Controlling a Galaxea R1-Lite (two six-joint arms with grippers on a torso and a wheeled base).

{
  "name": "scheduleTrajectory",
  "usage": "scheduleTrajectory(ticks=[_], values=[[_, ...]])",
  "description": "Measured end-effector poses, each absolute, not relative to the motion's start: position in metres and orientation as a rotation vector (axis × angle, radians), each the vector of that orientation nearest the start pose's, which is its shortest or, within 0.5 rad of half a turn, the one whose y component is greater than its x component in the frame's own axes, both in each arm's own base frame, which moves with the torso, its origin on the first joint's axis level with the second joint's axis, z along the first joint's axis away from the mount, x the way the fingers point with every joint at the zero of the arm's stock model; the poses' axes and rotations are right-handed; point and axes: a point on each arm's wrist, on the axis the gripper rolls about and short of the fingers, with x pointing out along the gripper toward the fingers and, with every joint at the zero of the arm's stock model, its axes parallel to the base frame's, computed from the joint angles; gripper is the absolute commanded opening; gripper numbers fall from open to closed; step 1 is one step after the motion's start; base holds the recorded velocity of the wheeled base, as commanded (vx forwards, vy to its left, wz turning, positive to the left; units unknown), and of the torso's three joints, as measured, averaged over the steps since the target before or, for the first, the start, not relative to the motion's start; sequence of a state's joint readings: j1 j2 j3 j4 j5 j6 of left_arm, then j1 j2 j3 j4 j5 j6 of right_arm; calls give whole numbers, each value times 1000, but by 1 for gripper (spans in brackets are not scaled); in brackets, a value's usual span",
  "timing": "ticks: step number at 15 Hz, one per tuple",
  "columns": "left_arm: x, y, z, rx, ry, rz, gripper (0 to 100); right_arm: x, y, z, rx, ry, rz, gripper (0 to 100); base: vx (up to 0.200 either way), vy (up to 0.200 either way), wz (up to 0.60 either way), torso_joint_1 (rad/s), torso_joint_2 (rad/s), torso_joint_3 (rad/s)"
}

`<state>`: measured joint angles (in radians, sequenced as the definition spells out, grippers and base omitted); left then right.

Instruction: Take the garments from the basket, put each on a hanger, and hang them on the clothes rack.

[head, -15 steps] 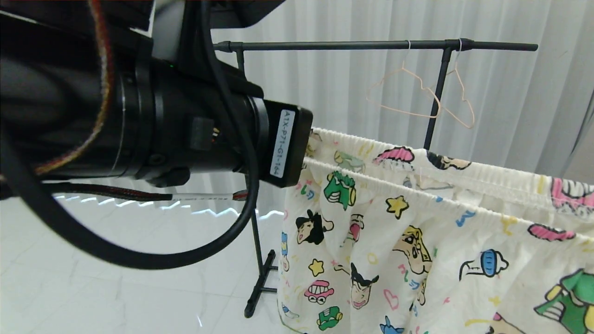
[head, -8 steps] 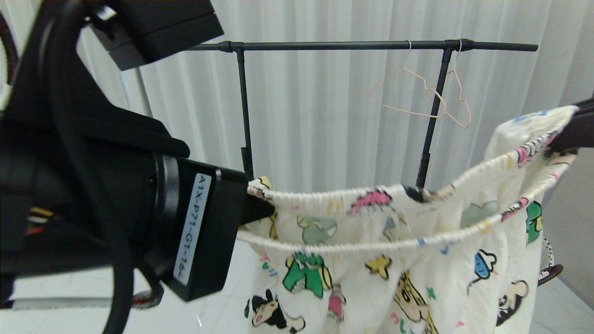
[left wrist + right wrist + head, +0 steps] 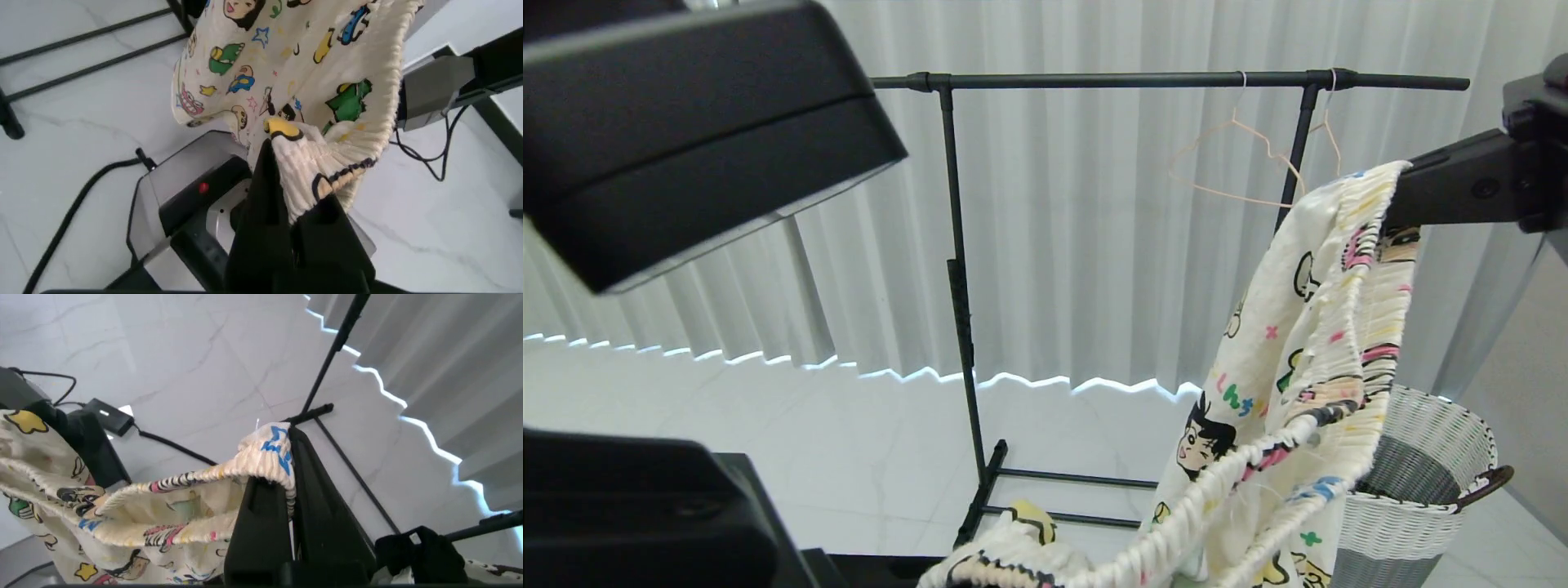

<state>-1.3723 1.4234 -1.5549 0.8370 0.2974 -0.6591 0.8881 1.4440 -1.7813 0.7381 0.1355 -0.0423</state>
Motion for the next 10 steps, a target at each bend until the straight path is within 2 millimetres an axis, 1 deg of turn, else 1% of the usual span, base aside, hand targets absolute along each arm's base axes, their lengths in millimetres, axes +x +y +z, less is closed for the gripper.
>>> scheduleTrajectory(ticks=[2, 3, 6, 8, 10], values=[[45, -187, 327, -6, 776, -807, 0, 121, 153, 386, -197, 379, 1015, 0, 0, 0, 0, 0, 0, 0], [49, -182, 325, 37, 756, -799, 0, 118, 149, 384, -207, 405, 1012, 0, 0, 0, 0, 0, 0, 0], [80, -166, 326, 136, 655, -669, 0, 105, 134, 385, -221, 440, 1012, 0, 0, 0, 0, 0, 0, 0], [103, -158, 335, 127, 561, -574, 0, 95, 124, 384, -235, 467, 1021, 0, 0, 0, 0, 0, 0, 0], [109, -154, 340, 107, 537, -539, 0, 89, 117, 384, -239, 472, 1025, 0, 0, 0, 0, 0, 0, 0]])
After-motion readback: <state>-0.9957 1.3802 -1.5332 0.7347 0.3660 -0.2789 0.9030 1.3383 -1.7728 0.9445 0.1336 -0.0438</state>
